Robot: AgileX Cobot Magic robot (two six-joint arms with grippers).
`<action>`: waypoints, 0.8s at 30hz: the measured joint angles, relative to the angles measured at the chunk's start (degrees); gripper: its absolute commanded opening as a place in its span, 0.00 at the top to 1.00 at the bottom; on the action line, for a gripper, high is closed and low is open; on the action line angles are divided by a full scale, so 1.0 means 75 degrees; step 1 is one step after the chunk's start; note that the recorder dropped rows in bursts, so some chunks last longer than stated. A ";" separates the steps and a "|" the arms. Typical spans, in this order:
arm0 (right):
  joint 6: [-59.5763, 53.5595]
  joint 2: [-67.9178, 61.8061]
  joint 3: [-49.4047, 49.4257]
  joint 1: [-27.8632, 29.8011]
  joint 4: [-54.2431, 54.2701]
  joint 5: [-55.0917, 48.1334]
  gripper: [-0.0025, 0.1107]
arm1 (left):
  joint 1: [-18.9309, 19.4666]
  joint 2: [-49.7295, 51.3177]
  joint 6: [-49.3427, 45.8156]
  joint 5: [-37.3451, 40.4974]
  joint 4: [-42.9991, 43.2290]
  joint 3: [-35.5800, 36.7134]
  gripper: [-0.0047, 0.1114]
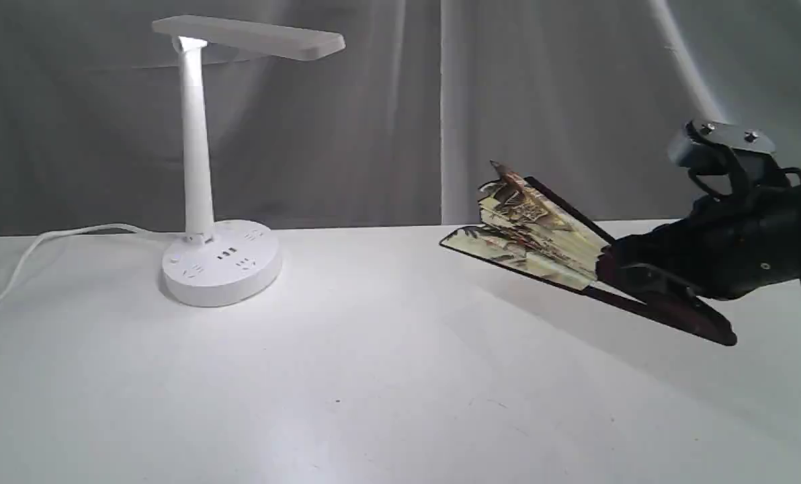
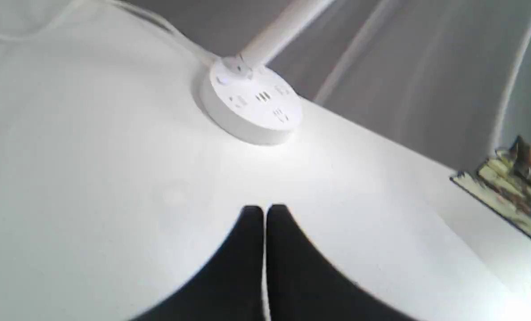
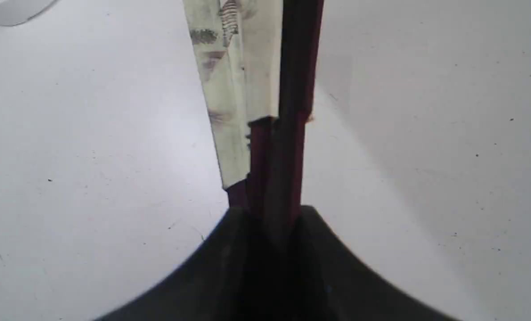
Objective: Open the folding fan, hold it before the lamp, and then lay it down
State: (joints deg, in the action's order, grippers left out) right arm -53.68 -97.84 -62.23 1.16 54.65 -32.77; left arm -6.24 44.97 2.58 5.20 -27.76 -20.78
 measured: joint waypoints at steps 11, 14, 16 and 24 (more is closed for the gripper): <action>-0.1521 0.0186 0.0693 0.0000 0.1776 -0.0393 0.98 | -0.3401 0.4702 0.1252 -0.2212 0.0063 -0.1899 0.96; -0.2007 0.0186 0.0912 0.0000 0.2401 -0.0593 0.98 | -0.3554 0.5743 0.2336 -0.2208 0.0833 -0.2778 0.96; -0.2398 0.0186 0.1039 0.0000 0.2782 -0.0706 0.98 | -0.3554 0.6304 0.3148 -0.2051 0.1619 -0.3263 0.96; -0.3167 0.0186 0.1214 0.0000 0.3461 -0.0877 0.98 | -0.3569 0.7548 0.4652 -0.1041 0.5363 -0.4651 0.96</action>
State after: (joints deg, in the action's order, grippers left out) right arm -77.43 -96.44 -53.13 1.16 80.62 -39.35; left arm -33.01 101.58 37.47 -2.61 12.46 -55.66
